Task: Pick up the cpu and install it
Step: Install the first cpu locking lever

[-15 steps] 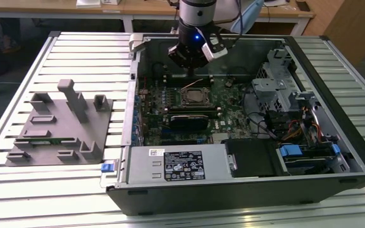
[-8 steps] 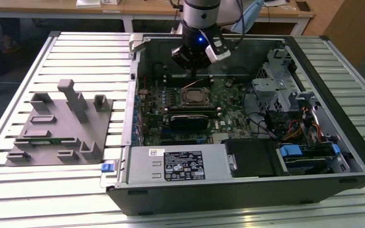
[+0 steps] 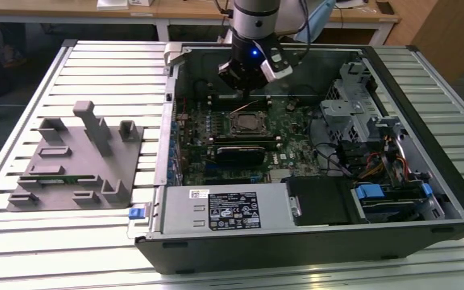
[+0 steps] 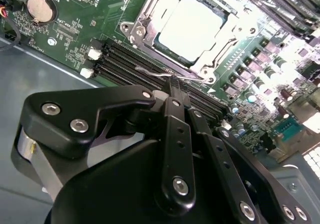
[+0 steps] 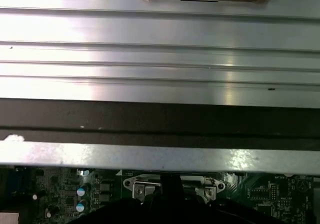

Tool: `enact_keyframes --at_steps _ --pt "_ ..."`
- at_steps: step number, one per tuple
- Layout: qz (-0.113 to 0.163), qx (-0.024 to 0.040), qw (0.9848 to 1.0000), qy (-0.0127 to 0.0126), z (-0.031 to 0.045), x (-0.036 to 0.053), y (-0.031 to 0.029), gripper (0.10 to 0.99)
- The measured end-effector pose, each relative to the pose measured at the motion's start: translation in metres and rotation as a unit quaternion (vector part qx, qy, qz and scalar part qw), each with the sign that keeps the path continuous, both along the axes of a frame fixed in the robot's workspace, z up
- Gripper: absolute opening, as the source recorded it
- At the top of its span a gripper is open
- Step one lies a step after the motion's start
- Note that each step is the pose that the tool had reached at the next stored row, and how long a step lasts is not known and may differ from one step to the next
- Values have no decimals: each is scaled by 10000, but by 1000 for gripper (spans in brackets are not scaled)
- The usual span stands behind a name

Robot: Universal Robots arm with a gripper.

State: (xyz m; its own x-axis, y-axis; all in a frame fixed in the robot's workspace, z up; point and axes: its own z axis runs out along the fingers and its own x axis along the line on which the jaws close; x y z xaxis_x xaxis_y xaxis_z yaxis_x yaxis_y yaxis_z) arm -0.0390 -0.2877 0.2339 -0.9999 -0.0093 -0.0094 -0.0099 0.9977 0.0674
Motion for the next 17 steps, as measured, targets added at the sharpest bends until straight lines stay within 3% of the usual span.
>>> enact_keyframes --at_steps 17 --pt "1 -1 10000 0 -110 110 42 106"
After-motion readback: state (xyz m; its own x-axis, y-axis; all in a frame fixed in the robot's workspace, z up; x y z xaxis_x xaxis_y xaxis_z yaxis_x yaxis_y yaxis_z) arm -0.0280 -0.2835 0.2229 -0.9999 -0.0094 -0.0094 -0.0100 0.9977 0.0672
